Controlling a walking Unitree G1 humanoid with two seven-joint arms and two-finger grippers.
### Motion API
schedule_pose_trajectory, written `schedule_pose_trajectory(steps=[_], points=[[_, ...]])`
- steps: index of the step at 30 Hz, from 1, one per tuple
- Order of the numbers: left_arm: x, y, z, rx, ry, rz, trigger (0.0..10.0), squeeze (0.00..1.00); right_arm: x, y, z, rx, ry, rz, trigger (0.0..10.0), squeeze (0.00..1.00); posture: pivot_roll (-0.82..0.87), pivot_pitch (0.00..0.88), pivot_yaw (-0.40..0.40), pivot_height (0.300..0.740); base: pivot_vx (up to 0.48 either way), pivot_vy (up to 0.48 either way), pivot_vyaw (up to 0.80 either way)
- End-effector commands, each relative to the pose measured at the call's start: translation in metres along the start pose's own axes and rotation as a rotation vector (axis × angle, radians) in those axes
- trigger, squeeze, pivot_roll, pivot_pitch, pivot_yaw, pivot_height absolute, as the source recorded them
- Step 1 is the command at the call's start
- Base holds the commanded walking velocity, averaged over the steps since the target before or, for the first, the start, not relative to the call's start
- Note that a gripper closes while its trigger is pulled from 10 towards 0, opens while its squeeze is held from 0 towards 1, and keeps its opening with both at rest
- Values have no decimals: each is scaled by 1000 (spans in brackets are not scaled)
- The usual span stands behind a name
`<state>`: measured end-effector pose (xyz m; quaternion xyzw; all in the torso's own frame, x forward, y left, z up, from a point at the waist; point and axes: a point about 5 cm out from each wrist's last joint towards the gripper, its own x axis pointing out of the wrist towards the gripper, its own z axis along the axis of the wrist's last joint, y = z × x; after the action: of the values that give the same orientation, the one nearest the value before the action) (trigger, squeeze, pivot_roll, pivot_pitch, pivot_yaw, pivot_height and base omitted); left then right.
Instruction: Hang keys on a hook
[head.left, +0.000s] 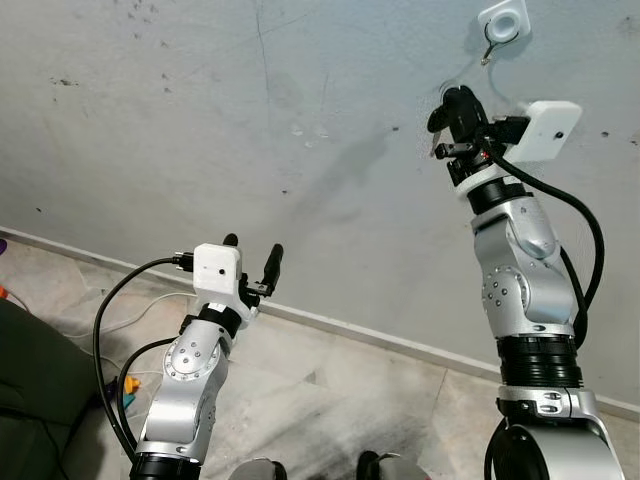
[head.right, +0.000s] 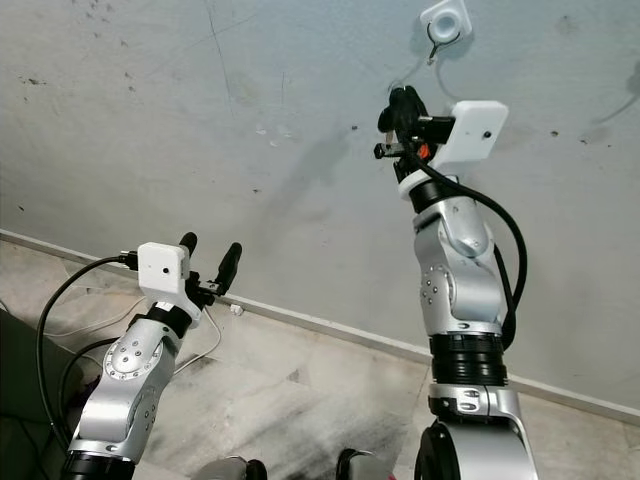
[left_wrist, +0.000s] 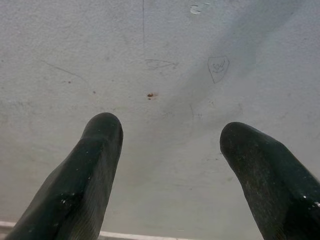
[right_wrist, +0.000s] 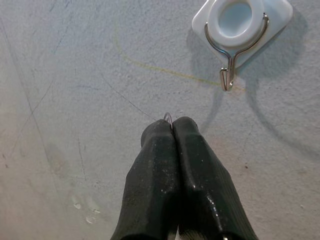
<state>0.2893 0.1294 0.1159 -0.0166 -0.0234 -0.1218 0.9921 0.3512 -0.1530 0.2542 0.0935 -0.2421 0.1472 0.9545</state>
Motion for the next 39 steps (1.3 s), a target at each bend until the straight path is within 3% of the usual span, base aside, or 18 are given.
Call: schedule_pose_trajectory(steps=[1,22,39], points=[[-1,2,-2,9,12,5,10000,0,3,0,9,0,-37,21,10000,0,79,170,61,740,0,0,0],[-1,2,-1,10,12,-5,10000,0,12,-23,31,-44,-95,17,10000,0,77,167,66,740,0,0,0],[-3,2,-2,11,17,-4,10000,0,7,-35,25,-12,-80,-47,10000,0,78,176,72,740,0,0,0]])
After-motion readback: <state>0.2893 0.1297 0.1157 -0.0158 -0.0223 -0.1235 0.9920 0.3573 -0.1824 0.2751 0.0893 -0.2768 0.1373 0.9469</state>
